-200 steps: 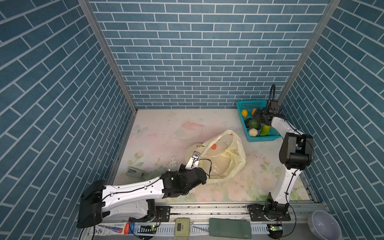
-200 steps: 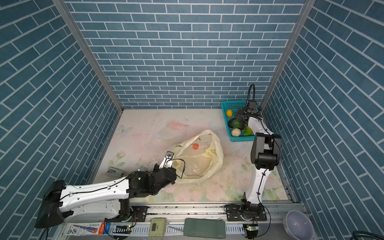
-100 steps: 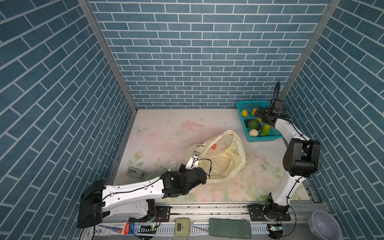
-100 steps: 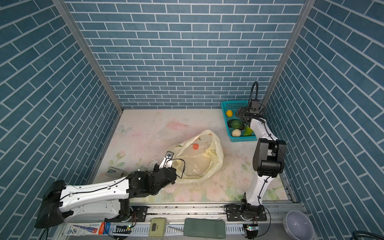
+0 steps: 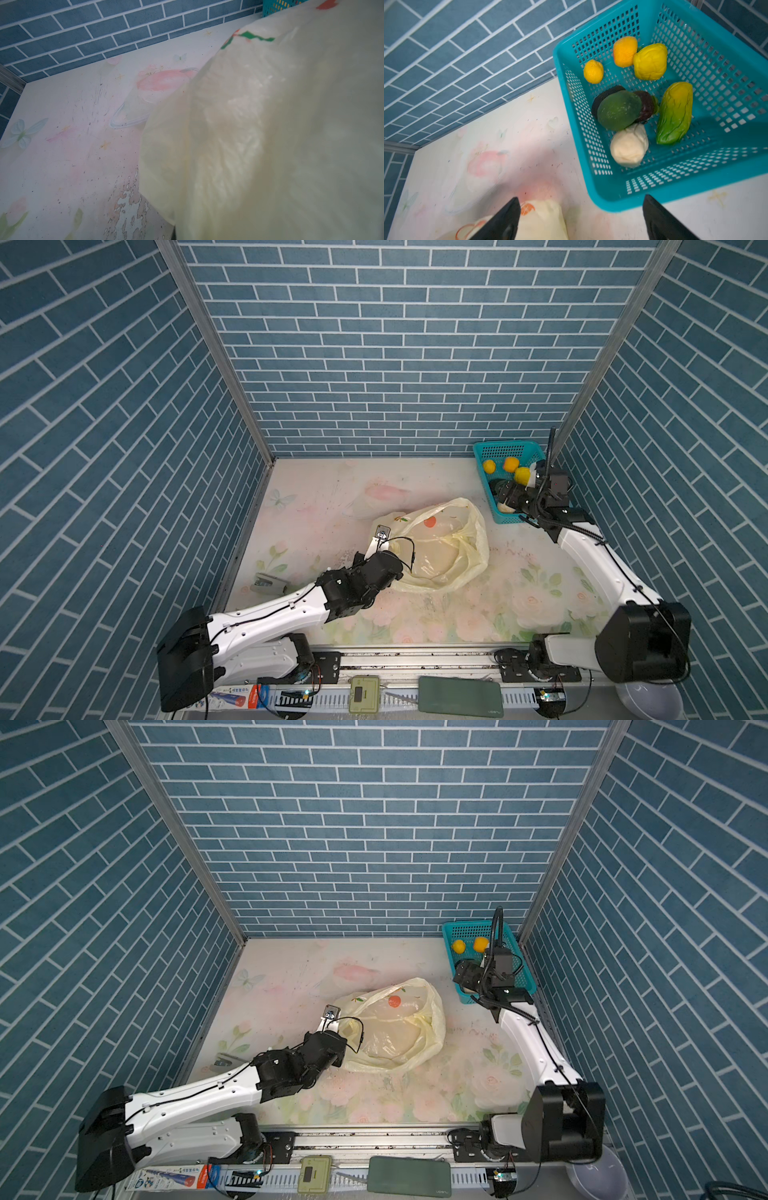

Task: Untie the knot of the plastic bag and take out the fruit
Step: 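Release the bag edge with the left gripper while the right gripper withdraws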

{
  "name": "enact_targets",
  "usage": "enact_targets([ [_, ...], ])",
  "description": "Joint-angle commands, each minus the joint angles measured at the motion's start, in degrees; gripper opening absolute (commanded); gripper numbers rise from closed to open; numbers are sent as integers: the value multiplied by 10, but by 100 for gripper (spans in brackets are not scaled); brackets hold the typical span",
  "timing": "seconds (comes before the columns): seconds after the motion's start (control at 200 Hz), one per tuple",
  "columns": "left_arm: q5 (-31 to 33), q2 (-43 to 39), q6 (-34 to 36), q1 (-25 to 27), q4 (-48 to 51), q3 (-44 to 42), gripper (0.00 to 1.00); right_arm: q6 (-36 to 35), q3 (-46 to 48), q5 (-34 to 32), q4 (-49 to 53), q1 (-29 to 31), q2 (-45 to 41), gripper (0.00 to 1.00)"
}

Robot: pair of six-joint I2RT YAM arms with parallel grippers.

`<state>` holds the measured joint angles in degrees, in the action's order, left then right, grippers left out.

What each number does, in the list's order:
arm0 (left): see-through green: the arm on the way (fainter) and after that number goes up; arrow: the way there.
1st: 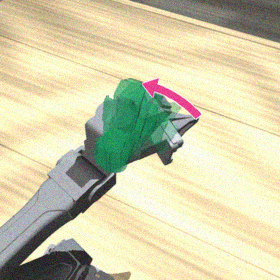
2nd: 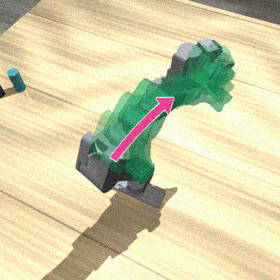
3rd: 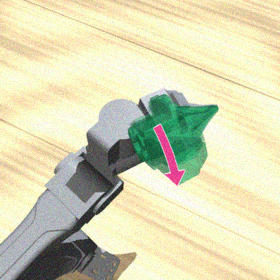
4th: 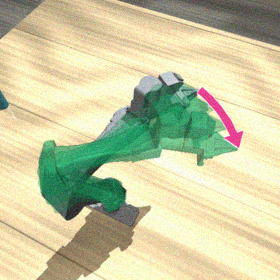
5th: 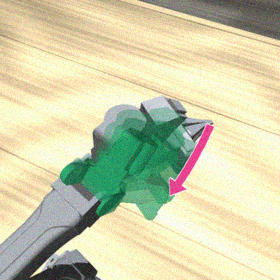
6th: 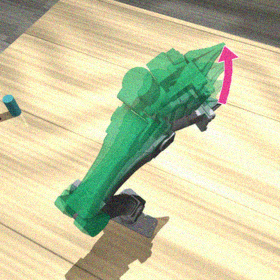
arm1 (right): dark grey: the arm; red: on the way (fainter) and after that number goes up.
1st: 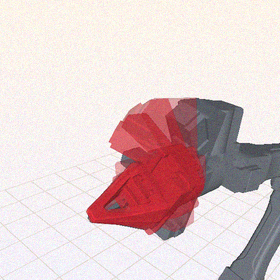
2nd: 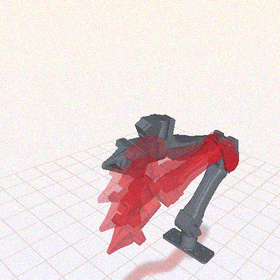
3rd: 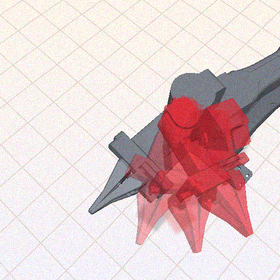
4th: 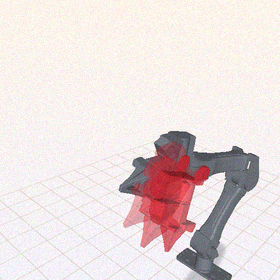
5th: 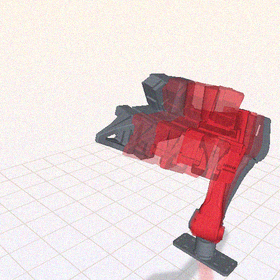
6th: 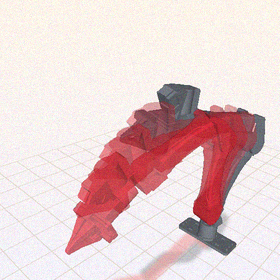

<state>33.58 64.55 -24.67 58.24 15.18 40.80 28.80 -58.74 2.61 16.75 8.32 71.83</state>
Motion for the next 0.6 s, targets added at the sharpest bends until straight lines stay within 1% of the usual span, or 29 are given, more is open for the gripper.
enact_targets([
  [0.0,-38,22,44,-32,-49,-1,0,29,45,-10,49,21,-61,90],
  [0.13,-70,62,69,-70,-89,10,0,46,84,-22,94,53,-131,91],
  [0.27,-96,100,84,-100,-125,26,0,60,110,-33,134,80,-184,90],
  [0.395,-114,129,97,-119,-146,40,0,69,122,-38,157,92,-213,90],
  [0.52,-127,149,103,-132,-164,47,0,65,123,-40,167,96,-222,90],
  [0.595,-133,152,105,-137,-171,50,11,57,123,-40,167,95,-220,90],
])
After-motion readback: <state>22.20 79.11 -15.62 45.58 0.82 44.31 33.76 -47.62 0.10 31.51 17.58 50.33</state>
